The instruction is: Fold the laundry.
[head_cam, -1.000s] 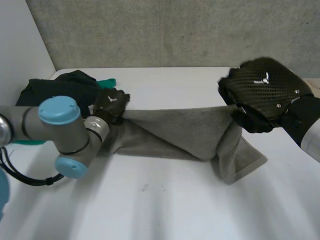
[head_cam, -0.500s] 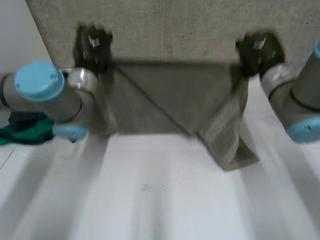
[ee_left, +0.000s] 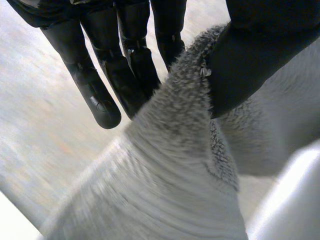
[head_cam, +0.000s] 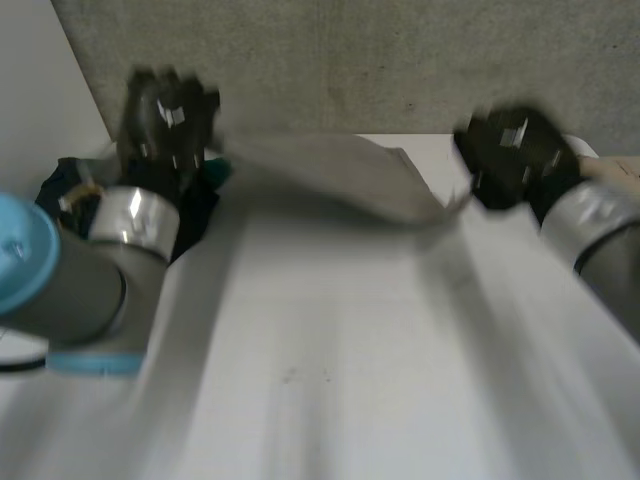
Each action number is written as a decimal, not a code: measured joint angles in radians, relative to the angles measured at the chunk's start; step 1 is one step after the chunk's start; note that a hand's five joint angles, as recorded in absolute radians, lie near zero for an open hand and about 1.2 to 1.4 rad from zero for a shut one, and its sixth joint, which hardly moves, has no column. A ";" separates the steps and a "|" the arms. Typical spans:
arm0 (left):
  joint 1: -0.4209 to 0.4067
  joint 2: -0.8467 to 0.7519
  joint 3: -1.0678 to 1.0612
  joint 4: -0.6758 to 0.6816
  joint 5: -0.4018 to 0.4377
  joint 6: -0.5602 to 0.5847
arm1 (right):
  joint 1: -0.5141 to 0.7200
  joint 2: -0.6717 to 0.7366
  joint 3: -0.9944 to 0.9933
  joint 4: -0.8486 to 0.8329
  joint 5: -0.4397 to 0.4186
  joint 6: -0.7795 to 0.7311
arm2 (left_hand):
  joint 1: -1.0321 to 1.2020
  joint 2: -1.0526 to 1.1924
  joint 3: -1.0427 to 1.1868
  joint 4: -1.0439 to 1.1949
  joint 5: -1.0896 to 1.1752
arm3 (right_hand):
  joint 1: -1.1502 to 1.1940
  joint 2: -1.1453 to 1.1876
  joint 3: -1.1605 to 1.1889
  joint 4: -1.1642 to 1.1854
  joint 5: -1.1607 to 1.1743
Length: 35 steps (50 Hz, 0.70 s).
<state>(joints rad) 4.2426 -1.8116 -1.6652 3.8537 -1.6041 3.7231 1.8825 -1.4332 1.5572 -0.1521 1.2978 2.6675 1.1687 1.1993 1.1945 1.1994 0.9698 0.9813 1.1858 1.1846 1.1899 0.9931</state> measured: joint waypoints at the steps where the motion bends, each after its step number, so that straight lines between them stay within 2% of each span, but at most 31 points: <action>1: -0.002 0.002 -0.032 -0.001 0.000 0.000 | -0.001 0.008 0.021 0.025 -0.008 -0.014 | 0.000 0.000 0.000 0.001 0.000 | 0.000 0.000 0.000 0.000 0.000; 8: -0.039 -0.005 -0.182 0.003 -0.001 0.000 | -0.005 0.162 0.113 0.175 -0.037 -0.141 | 0.000 0.001 0.000 0.003 0.000 | 0.000 -0.002 -0.001 -0.003 0.002; 9: -0.043 -0.007 -0.185 0.003 -0.001 0.000 | -0.005 0.179 0.113 0.181 -0.037 -0.148 | 0.000 0.001 0.000 0.003 0.000 | -0.040 -0.048 -0.048 -0.051 -0.040; 11: -0.055 -0.010 -0.188 0.001 -0.002 0.001 | -0.004 0.232 0.105 0.185 -0.036 -0.151 | 0.000 0.001 0.000 0.003 0.000 | -0.307 -0.367 -0.361 -0.363 -0.330; 15: -0.064 -0.011 -0.180 0.000 -0.003 0.002 | -0.004 0.268 0.096 0.160 -0.033 -0.113 | 0.000 0.001 0.000 0.003 0.000 | -0.307 -0.367 -0.361 -0.363 -0.330; 16: -0.068 -0.008 -0.172 -0.002 -0.004 0.003 | -0.003 0.284 0.093 0.121 -0.028 -0.048 | 0.000 0.001 0.000 0.003 0.000 | -0.581 -0.733 -0.730 -0.731 -0.710; 18: -0.071 -0.005 -0.163 -0.003 -0.005 0.004 | -0.003 0.289 0.095 0.083 -0.023 0.017 | 0.000 0.001 0.000 0.003 0.000 | -0.640 -0.796 -0.799 -0.805 -0.781; 23: -0.088 0.014 -0.137 -0.021 -0.014 0.005 | 0.006 0.283 0.105 -0.016 -0.008 0.252 | 0.000 0.001 0.000 0.003 0.000 | -0.771 -0.949 -0.961 -0.946 -0.916; 27: -0.102 0.039 -0.116 -0.053 -0.020 0.005 | 0.031 0.271 0.102 -0.052 0.003 0.416 | 0.000 0.001 0.000 0.003 0.000 | -0.776 -0.961 -0.972 -0.950 -0.925; 32: -0.115 0.078 -0.081 -0.110 -0.024 0.004 | 0.108 0.297 0.076 -0.067 0.018 0.552 | 0.000 0.001 0.000 0.003 0.000 | -0.776 -0.961 -0.972 -0.950 -0.926; 35: -0.127 0.110 -0.051 -0.154 -0.026 0.003 | 0.201 0.358 0.027 -0.071 0.054 0.642 | 0.000 0.001 0.000 0.003 0.000 | -0.776 -0.961 -0.972 -0.950 -0.926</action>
<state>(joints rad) 4.1160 -1.7018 -1.7165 3.6992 -1.6299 3.7264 2.0834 -1.0748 1.5844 -0.2231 1.3520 3.3097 1.1687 1.2002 1.1950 1.2025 0.9698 0.2049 0.2247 0.2125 0.2403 0.0676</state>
